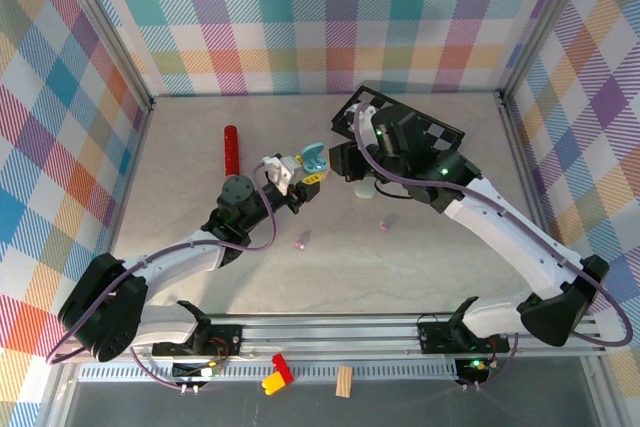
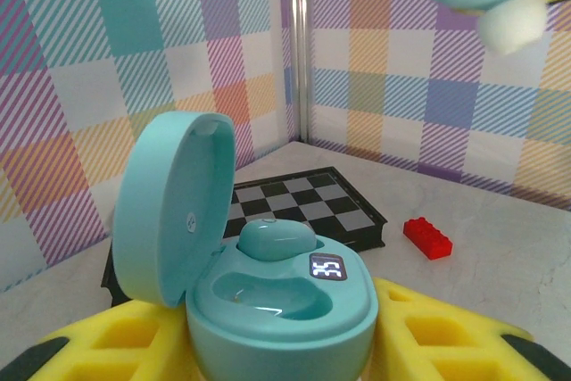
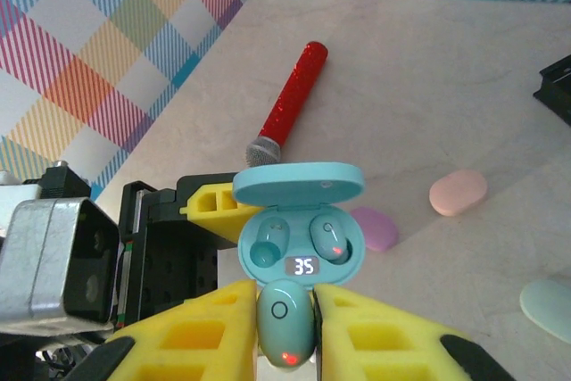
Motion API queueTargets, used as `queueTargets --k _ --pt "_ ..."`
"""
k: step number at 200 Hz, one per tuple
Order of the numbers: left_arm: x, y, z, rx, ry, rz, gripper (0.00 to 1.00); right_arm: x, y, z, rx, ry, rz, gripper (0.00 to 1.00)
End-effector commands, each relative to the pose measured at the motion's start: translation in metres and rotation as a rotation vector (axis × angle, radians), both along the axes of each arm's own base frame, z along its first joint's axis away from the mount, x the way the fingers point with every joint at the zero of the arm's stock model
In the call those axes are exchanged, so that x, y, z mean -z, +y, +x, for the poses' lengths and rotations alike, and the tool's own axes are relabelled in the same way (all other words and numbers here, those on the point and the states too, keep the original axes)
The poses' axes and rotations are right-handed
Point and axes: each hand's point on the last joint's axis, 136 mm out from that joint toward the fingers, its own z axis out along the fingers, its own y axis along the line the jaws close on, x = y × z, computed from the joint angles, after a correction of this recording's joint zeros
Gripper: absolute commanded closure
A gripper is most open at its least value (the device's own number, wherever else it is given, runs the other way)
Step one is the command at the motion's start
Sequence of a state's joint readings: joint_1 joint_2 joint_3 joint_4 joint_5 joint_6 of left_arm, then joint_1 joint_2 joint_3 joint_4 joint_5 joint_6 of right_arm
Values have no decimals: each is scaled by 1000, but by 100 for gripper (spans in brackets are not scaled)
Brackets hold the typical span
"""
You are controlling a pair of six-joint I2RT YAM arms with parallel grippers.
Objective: Insert the wireless bluetooth earbuds into the charging case
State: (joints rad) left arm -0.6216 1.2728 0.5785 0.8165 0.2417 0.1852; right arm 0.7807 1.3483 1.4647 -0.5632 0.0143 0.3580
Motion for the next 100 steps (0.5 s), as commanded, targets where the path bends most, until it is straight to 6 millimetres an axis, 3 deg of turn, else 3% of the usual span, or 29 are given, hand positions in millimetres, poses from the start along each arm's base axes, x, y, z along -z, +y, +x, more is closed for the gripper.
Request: queueTargets --k 1,100 --pt "-25 -3 0 -8 -83 -38 58 -8 14 2 -34 -18 17 79" --pt "-23 -6 1 -5 -66 -37 59 9 47 12 -96 32 31 79"
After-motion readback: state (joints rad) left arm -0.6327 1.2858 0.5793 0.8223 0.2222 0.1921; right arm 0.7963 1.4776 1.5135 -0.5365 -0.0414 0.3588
